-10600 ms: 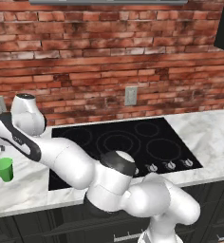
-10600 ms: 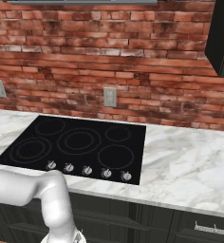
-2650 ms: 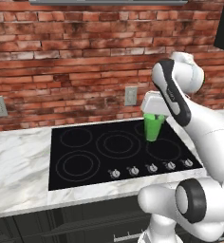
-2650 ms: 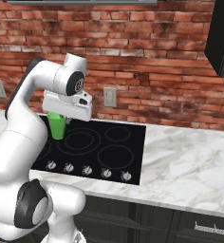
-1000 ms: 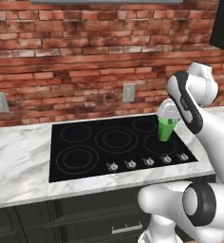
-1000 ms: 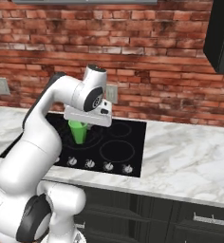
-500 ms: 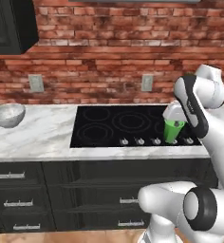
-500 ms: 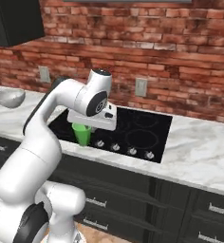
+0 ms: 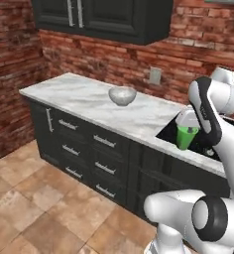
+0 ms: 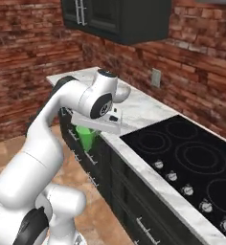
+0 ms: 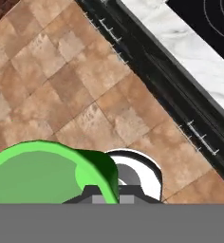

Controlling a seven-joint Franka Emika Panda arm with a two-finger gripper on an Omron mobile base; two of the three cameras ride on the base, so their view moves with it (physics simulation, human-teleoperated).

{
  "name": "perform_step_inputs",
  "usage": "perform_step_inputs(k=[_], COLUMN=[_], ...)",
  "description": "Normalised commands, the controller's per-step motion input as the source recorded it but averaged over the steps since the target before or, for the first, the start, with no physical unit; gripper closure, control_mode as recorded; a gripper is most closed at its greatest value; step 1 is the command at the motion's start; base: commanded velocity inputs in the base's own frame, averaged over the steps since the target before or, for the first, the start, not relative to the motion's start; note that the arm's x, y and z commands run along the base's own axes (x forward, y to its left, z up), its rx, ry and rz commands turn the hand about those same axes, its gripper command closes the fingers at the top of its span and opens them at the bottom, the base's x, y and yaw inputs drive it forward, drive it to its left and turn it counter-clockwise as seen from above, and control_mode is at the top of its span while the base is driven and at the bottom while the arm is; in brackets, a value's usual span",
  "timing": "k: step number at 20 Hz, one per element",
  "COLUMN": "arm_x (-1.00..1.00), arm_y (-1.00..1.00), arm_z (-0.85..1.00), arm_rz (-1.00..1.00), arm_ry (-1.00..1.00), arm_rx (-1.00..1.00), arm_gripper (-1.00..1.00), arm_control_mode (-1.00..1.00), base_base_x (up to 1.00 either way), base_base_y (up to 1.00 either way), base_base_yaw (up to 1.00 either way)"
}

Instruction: Pick the cup and bowl from the counter and place them on the counter next to the sink.

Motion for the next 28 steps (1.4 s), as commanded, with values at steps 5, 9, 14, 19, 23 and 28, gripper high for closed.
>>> perform_step_inputs(k=[5,9,14,19,23,28], arm_x=[0.0,0.0,0.0,0.0,0.0,0.0], arm_y=[0.0,0.0,0.0,0.0,0.0,0.0], arm_z=[0.0,0.0,0.0,0.0,0.0,0.0], arm_rz=[0.0,0.0,0.0,0.0,0.0,0.0], arm_ry=[0.0,0.0,0.0,0.0,0.0,0.0], arm_rx=[0.0,0.0,0.0,0.0,0.0,0.0], arm_gripper=[1.0,1.0,1.0,1.0,1.0,1.0], arm_control_mode=[1.0,1.0,1.0,1.0,1.0,1.0], base_base_x=[0.0,0.0,0.0,0.0,-0.04,-0.06], base_base_y=[0.0,0.0,-0.04,-0.11,-0.11,-0.13], base_base_yaw=[1.0,1.0,1.0,1.0,1.0,1.0])
